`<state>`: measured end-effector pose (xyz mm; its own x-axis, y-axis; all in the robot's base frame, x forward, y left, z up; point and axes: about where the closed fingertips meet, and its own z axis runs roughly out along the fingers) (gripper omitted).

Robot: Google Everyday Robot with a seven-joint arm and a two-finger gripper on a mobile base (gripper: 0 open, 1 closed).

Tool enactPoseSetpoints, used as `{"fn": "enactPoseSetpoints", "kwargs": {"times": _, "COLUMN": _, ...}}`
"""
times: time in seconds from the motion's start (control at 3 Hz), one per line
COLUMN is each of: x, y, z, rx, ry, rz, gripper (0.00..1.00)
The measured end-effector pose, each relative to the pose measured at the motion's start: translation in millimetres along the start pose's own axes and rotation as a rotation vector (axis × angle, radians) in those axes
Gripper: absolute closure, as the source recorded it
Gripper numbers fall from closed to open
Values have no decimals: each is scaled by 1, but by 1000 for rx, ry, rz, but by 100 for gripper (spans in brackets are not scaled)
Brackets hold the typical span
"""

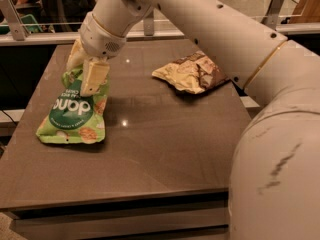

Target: Pick green rice chip bag

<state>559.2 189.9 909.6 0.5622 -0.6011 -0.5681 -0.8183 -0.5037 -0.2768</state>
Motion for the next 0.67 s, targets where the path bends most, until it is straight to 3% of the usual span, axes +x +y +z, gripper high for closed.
{"fn": "enactPoseSetpoints", "kwargs": {"times": 0.33, "x": -2, "y": -13, "z": -15, "rx": 63, "ry": -67, "rz": 61, "gripper": 100}}
{"fn": "enactPoseSetpoints", "kwargs": {"times": 0.67, "x": -4, "y": -17, "z": -21, "rx": 91, "ry": -139, "rz": 108, "gripper": 100}}
